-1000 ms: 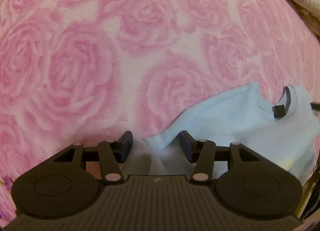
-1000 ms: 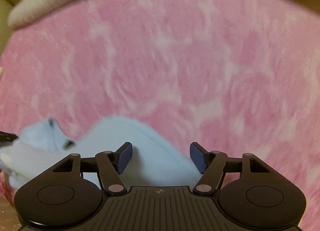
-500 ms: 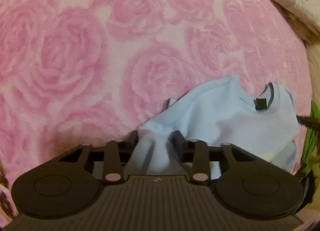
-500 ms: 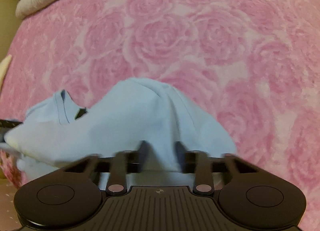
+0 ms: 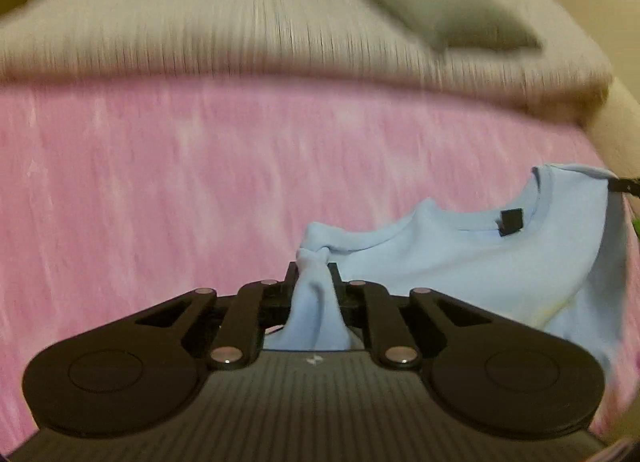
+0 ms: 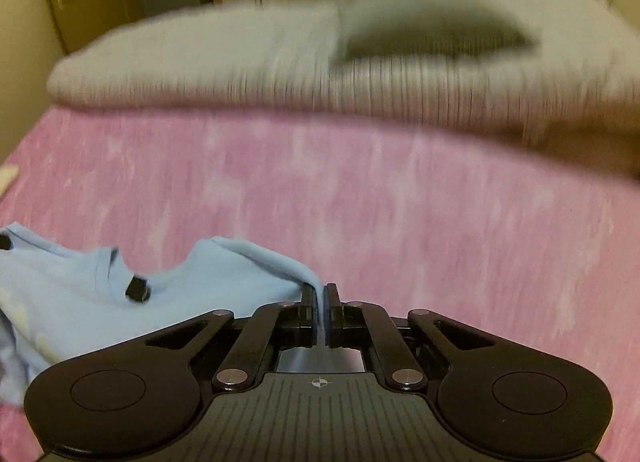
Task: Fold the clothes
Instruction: 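Lift and shake the sweatshirt with both grippers, then lay it flat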
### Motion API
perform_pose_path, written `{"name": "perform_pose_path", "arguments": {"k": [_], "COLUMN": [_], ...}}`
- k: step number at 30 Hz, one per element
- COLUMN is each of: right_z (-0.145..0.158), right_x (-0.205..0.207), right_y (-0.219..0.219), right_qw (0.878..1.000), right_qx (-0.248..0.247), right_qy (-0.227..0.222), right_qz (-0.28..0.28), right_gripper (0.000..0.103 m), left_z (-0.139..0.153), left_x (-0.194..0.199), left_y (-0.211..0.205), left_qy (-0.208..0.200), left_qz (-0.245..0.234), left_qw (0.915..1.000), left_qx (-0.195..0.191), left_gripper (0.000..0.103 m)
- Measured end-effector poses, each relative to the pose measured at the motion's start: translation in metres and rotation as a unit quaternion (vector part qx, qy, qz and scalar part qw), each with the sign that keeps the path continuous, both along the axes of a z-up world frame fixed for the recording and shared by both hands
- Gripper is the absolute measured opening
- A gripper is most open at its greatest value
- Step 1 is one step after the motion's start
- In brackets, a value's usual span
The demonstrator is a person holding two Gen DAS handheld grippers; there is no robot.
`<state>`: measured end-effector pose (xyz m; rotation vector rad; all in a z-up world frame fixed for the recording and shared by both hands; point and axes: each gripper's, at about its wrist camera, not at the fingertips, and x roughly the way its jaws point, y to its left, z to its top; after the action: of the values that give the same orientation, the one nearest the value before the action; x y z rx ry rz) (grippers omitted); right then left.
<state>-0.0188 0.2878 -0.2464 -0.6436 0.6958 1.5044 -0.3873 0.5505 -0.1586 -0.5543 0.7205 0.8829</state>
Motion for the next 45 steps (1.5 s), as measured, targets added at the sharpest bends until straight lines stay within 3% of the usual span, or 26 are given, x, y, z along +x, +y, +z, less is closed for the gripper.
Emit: {"name": "perform_pose_path", "arguments": {"k": [2, 4, 6, 7, 8, 10, 15, 20, 24, 27, 29, 33, 34, 36, 37, 38, 39, 41, 43, 45], "right_z": [0.016, 0.022, 0.022, 0.021, 0.02, 0.015, -0.025, -0.062, -0.082, -0.099, -0.113, -0.155, -0.16, -0.166, -0.161, -0.154, -0.146, -0.12, -0.083, -0.04], "right_x": [0.002, 0.006, 0.009, 0.008, 0.008, 0.008, -0.011, -0.079, -0.128, -0.158, -0.173, -0.197, -0.2, -0.202, -0.199, -0.194, -0.189, -0.165, -0.126, -0.074], "right_y": [0.024, 0.054, 0.079, 0.086, 0.092, 0.085, 0.027, -0.071, -0.135, -0.165, -0.178, -0.193, -0.196, -0.201, -0.199, -0.197, -0.196, -0.186, -0.176, -0.171], "right_qw": [0.999, 0.998, 0.996, 0.995, 0.993, 0.992, 0.993, 0.982, 0.96, 0.944, 0.937, 0.91, 0.909, 0.909, 0.918, 0.927, 0.934, 0.958, 0.981, 0.992], "right_qx": [0.041, 0.057, 0.052, 0.051, 0.05, 0.037, -0.063, -0.174, -0.226, -0.226, -0.195, -0.17, -0.162, -0.141, -0.147, -0.148, -0.145, -0.147, -0.131, -0.087], "right_qy": [-0.004, 0.016, 0.035, 0.037, 0.038, 0.059, 0.078, 0.043, 0.02, -0.042, -0.101, -0.22, -0.23, -0.24, -0.213, -0.191, -0.177, -0.107, -0.011, 0.076], "right_qz": [-0.008, -0.037, -0.069, -0.083, -0.097, -0.103, -0.07, 0.065, 0.165, 0.235, 0.273, 0.306, 0.308, 0.31, 0.299, 0.286, 0.274, 0.22, 0.144, 0.059], "right_gripper": [0.001, 0.003, 0.033, 0.057, 0.06, 0.061, 0.061, 0.061, 0.061, 0.061, 0.061, 0.061, 0.061, 0.043, 0.022, 0.007, 0.007, 0.005, 0.005, 0.005], "left_z": [0.014, 0.016, 0.016, 0.016, 0.014, 0.004, -0.046, -0.086, -0.095, -0.102, -0.107, -0.111, -0.11, -0.107, -0.106, -0.104, -0.102, -0.097, -0.091, -0.084], "left_x": [0.011, 0.028, 0.039, 0.043, 0.043, 0.037, 0.001, -0.041, -0.048, -0.046, -0.043, -0.04, -0.039, -0.038, -0.038, -0.038, -0.038, -0.04, -0.041, -0.041], "left_y": [0.038, 0.073, 0.097, 0.106, 0.109, 0.104, 0.043, -0.046, -0.111, -0.146, -0.163, -0.185, -0.187, -0.191, -0.192, -0.192, -0.192, -0.191, -0.19, -0.189], "left_qy": [-0.008, 0.001, 0.029, 0.042, 0.051, 0.062, 0.078, 0.078, 0.068, 0.061, 0.062, 0.062, 0.062, 0.064, 0.065, 0.066, 0.068, 0.069, 0.069, 0.068], "left_qz": [0.038, 0.08, 0.12, 0.13, 0.131, 0.128, 0.137, 0.147, 0.139, 0.118, 0.106, 0.102, 0.102, 0.101, 0.101, 0.102, 0.103, 0.106, 0.108, 0.11], "left_qw": [0.9986, 0.9954, 0.9903, 0.9884, 0.988, 0.9887, 0.9851, 0.9686, 0.9611, 0.9594, 0.9588, 0.96, 0.9607, 0.9626, 0.9637, 0.9647, 0.9654, 0.9666, 0.9682, 0.9701], "left_qx": [0.037, 0.052, 0.063, 0.066, 0.065, 0.048, -0.068, -0.184, -0.229, -0.249, -0.256, -0.254, -0.251, -0.243, -0.239, -0.234, -0.23, -0.223, -0.215, -0.205], "left_gripper": [0.013, 0.026, 0.029, 0.03, 0.03, 0.032, 0.03, 0.028, 0.028, 0.028, 0.028, 0.028, 0.028, 0.028, 0.028, 0.028, 0.028, 0.028, 0.028, 0.028]}}
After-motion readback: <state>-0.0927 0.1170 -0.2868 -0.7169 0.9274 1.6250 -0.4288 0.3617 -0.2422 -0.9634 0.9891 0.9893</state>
